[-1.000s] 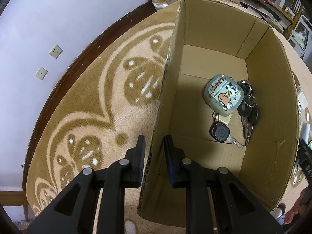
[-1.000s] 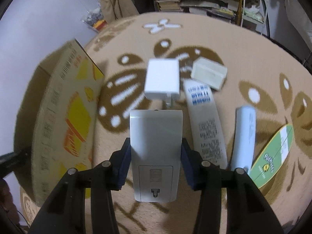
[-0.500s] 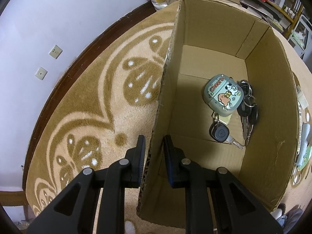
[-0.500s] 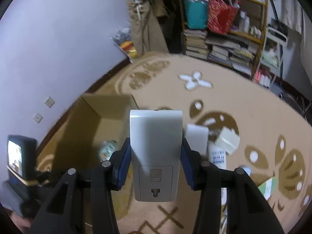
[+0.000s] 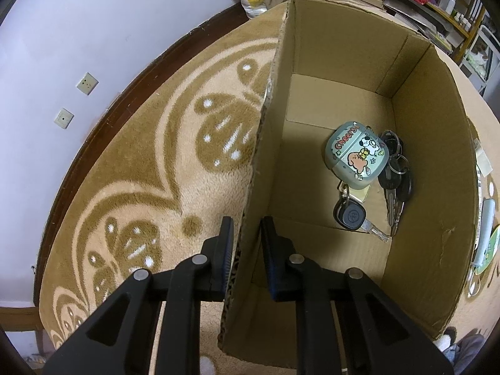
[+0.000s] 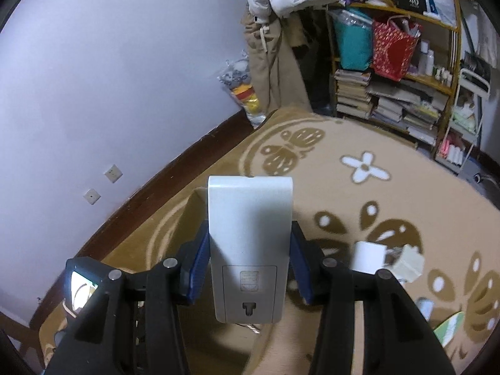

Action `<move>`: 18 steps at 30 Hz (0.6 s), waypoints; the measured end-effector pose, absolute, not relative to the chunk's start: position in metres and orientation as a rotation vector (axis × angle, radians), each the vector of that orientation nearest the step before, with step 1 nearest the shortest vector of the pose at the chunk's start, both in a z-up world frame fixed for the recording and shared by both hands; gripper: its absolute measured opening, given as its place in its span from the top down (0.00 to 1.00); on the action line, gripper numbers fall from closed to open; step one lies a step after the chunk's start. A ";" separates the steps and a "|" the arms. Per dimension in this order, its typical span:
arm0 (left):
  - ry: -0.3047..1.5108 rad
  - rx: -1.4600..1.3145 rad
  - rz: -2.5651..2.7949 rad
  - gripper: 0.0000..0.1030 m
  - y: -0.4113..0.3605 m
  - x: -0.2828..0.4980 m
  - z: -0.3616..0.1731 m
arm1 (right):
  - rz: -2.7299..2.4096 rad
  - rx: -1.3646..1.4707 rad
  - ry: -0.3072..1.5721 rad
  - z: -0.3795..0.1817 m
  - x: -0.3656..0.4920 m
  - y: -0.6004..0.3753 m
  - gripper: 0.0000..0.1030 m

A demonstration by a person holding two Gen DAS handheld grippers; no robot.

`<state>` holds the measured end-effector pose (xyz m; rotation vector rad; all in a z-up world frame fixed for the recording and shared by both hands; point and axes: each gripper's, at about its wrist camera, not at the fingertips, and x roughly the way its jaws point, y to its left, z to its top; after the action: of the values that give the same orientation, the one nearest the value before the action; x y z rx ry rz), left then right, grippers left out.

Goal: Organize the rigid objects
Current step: 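Carry the white router into the box and release it with the right tool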

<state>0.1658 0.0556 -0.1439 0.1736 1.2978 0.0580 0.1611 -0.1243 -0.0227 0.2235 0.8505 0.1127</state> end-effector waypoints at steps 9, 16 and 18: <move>1.298 0.162 0.050 0.84 0.057 0.166 -0.144 | 0.113 0.246 0.937 -0.072 0.174 -0.111 0.50; 1.298 0.157 0.052 0.83 0.058 0.166 -0.144 | 0.083 0.167 0.952 -0.090 0.174 -0.097 0.50; 1.299 0.153 0.050 0.83 0.058 0.166 -0.144 | 0.081 0.166 0.954 -0.093 0.173 -0.097 0.50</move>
<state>0.1661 0.0585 -0.1440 0.1528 1.2990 0.0500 0.1730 -0.0973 -0.0934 0.1660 0.9542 0.0812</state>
